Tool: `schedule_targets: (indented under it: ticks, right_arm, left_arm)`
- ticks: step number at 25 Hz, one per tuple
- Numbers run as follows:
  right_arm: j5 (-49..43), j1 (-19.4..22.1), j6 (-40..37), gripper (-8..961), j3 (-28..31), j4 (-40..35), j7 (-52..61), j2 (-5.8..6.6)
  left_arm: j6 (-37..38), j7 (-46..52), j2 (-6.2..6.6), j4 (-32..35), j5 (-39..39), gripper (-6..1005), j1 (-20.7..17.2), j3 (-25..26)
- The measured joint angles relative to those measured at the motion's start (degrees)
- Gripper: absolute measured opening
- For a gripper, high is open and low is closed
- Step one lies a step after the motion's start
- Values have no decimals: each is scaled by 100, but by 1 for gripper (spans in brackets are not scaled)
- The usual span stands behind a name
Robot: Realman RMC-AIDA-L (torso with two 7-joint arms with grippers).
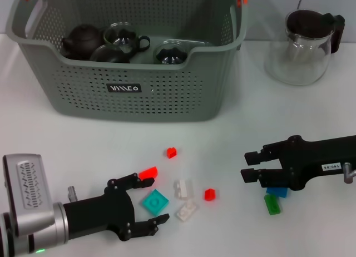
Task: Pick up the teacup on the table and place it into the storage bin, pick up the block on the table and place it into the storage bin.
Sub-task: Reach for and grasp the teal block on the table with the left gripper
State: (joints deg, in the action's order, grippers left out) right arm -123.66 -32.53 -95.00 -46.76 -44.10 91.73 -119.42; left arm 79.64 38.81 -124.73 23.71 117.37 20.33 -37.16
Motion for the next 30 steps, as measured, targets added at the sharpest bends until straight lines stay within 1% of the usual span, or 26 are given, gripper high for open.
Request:
schedule_targets:
  ticks: [8,14,17,22,30]
  right_arm:
    - [0,-8,-1,462,0,23,-31,15]
    - [0,-4,-1,462,0,24,-30,15]
    - [0,-2,-8,462,0,24,-28,15]
    - [0,1,-12,462,0,24,-25,15]
    - [0,1,-8,462,0,24,-25,15]
  left_arm:
    - [-115,-108,8,10,-81,784,-67,90]
    - [-170,-158,31,13,-137,765,-81,399]
    - [-103,-140,42,25,-151,755,-97,455]
    - [95,-119,49,8,-57,739,-117,403]
    - [-134,259,38,-26,-9,713,-42,102]
